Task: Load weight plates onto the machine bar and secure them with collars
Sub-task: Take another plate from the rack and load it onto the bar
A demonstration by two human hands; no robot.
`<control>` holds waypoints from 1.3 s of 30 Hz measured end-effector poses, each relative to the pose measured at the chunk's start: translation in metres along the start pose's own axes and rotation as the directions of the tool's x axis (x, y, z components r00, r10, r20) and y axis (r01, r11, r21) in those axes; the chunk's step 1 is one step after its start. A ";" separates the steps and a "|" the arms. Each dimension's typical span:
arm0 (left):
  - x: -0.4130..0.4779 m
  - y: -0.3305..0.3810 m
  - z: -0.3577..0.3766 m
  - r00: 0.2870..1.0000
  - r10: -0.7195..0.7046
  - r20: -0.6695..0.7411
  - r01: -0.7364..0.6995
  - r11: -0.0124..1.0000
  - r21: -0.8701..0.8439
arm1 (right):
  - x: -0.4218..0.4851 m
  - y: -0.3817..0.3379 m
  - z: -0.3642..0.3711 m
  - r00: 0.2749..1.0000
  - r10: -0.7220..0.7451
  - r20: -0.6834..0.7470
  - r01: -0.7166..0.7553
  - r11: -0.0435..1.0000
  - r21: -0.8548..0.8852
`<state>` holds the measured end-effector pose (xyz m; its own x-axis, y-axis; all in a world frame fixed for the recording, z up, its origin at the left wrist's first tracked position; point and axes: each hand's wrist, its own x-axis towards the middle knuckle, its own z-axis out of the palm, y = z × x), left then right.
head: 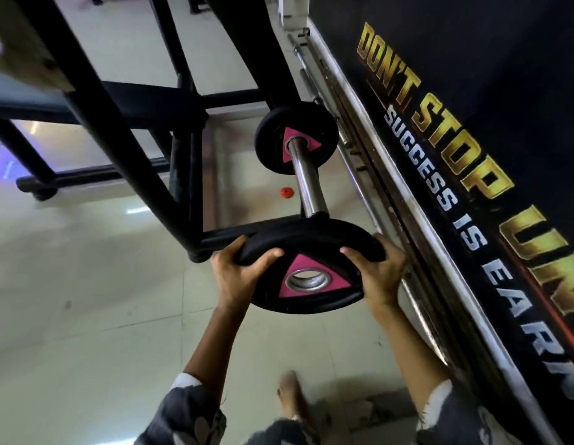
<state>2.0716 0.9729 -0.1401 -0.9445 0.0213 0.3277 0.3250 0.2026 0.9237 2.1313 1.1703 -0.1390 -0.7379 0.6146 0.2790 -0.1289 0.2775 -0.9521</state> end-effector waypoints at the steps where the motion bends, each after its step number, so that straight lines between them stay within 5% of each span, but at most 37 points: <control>1: -0.008 0.017 -0.020 1.000 -0.003 -0.020 0.003 1.000 -0.008 | -0.009 -0.023 0.001 0.999 -0.012 0.030 0.012 1.000 -0.002; 15: -0.084 0.187 -0.318 0.888 0.124 -0.444 -0.083 0.990 0.112 | -0.162 -0.282 0.122 0.897 -0.356 0.262 0.318 0.931 0.177; 26: -0.041 0.195 -0.483 0.912 0.191 -0.364 -0.187 0.981 0.046 | -0.240 -0.369 0.242 0.918 -0.376 0.126 0.362 0.924 0.122; 39: 0.026 0.183 -0.507 0.943 0.252 -0.217 -0.261 0.965 -0.015 | -0.231 -0.396 0.282 0.938 -0.347 -0.020 0.348 0.936 0.055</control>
<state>2.1301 0.5140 0.1384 -0.7991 -0.1410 0.5844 0.5607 0.1758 0.8091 2.1657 0.7102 0.1383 -0.6339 0.4948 0.5944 -0.4132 0.4330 -0.8011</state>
